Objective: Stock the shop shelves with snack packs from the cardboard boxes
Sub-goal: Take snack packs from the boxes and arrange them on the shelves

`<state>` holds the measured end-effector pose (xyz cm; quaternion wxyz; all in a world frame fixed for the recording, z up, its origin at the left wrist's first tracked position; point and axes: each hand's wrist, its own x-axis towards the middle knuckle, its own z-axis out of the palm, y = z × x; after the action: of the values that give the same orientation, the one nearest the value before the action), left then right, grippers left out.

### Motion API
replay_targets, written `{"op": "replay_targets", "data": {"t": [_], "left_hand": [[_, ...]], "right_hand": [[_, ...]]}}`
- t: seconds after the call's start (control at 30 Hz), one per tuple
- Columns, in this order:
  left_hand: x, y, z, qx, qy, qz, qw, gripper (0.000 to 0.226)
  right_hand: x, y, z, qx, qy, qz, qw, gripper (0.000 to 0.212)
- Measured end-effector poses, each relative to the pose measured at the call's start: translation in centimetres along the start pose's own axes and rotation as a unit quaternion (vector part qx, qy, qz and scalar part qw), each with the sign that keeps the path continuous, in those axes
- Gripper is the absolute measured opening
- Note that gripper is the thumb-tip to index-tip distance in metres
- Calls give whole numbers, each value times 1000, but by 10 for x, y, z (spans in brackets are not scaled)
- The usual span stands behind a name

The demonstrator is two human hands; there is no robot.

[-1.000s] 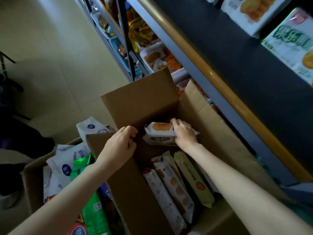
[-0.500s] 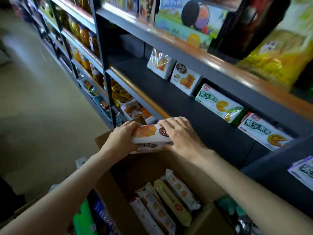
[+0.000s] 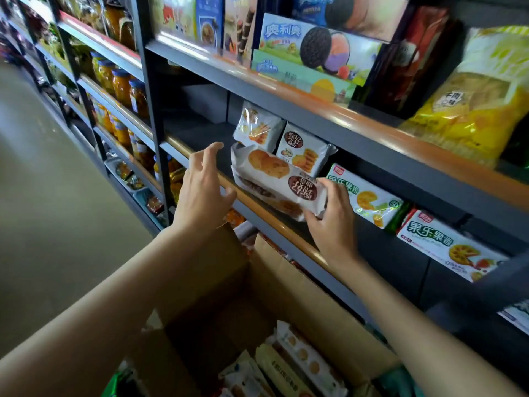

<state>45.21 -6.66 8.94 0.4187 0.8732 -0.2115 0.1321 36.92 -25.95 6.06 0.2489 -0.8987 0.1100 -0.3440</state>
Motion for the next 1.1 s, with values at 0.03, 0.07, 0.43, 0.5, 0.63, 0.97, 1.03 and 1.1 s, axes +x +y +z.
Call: {"op": "replay_targets", "data": {"t": [0.03, 0.07, 0.43, 0.5, 0.63, 0.97, 1.03, 1.1], "left_hand": [[7, -6, 11, 0, -11, -18, 1000, 67], [14, -14, 22, 7, -23, -28, 999, 64], [49, -84, 90, 31, -49, -47, 997, 53], [48, -92, 94, 27, -52, -56, 997, 53], [43, -103, 99, 24, -57, -58, 996, 49], [4, -115, 98, 27, -70, -77, 994, 48], [-11, -111, 92, 19, -77, -95, 992, 46], [-28, -108, 86, 20, -80, -96, 992, 46]], "right_hand": [[12, 7, 12, -7, 11, 16, 1000, 51], [25, 14, 25, -11, 20, 32, 999, 50], [154, 86, 120, -54, -6, 261, 964, 43], [169, 98, 127, -41, 2, 280, 959, 41], [185, 112, 133, 44, 56, 333, 940, 34], [173, 100, 133, 65, 79, 370, 923, 62], [147, 79, 122, 21, 60, 333, 941, 63], [109, 62, 114, -1, 54, 223, 973, 55]]}}
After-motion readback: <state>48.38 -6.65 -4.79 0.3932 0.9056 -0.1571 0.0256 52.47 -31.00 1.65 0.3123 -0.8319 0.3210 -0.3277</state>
